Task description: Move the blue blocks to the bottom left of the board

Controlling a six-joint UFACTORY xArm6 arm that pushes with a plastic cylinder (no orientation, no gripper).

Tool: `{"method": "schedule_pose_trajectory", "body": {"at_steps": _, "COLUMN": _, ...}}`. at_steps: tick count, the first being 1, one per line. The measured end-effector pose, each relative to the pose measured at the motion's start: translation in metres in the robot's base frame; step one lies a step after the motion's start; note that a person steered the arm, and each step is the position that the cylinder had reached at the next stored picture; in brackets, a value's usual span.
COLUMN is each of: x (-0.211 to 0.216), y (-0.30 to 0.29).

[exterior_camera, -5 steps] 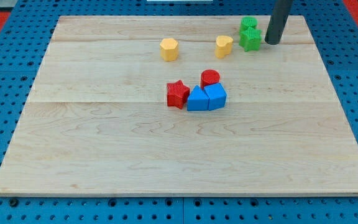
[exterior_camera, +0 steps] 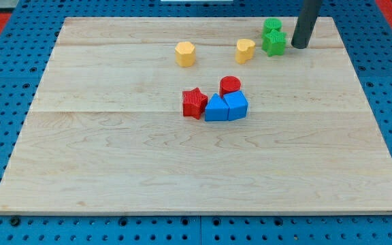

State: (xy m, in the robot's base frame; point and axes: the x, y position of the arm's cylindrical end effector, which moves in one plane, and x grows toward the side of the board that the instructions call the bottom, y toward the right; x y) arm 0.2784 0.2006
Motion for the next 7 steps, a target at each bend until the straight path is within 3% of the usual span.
{"method": "schedule_pose_trajectory", "body": {"at_steps": 3, "x": 0.001, "y": 0.015}}
{"method": "schedule_pose_trajectory", "body": {"at_steps": 5, "x": 0.047, "y": -0.057}}
{"method": "schedule_pose_trajectory", "body": {"at_steps": 6, "x": 0.058, "y": -0.041}}
{"method": "schedule_pose_trajectory", "body": {"at_steps": 7, "x": 0.126, "y": -0.069}}
